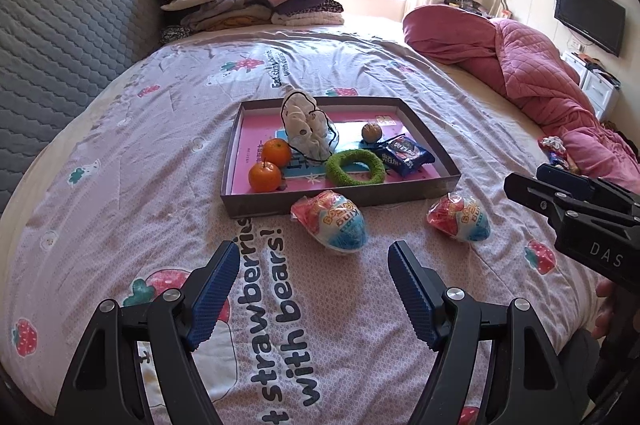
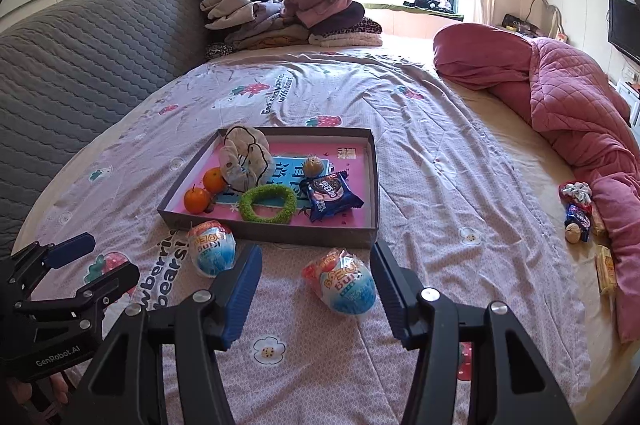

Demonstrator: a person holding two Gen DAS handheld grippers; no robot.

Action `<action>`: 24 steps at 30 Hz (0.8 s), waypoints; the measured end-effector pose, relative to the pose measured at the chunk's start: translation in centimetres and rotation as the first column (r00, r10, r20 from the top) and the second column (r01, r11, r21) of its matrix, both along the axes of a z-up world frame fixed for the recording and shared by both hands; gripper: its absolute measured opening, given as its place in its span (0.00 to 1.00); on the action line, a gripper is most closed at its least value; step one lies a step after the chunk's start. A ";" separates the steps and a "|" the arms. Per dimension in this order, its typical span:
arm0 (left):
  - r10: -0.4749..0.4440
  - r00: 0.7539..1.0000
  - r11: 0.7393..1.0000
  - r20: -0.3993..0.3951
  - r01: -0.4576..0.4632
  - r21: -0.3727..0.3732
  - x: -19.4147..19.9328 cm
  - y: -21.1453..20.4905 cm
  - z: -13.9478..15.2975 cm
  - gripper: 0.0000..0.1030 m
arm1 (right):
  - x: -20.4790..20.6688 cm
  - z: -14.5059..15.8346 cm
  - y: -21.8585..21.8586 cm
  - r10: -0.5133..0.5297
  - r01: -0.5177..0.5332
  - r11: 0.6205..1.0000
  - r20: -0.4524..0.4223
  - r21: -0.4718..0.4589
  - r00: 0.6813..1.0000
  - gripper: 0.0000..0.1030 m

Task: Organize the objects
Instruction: 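Withdraw both grippers from the box toward the two Kinder Joy eggs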

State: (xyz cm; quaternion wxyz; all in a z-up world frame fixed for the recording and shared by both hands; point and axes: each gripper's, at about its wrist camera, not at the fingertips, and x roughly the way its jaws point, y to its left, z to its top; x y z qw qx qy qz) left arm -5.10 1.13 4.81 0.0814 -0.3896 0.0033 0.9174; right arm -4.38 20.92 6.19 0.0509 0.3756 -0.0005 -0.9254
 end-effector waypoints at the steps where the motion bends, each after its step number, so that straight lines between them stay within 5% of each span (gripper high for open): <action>1: -0.003 1.000 1.000 0.003 0.003 0.001 0.1 0.2 -0.2 0.75 | 0.1 -0.3 0.1 0.002 -0.002 1.000 0.005 -0.003 1.000 0.54; 24: -0.036 0.998 0.999 0.053 0.036 -0.008 0.7 2.1 -3.4 0.75 | 1.5 -5.1 1.6 0.018 -0.018 1.000 0.052 0.005 0.998 0.55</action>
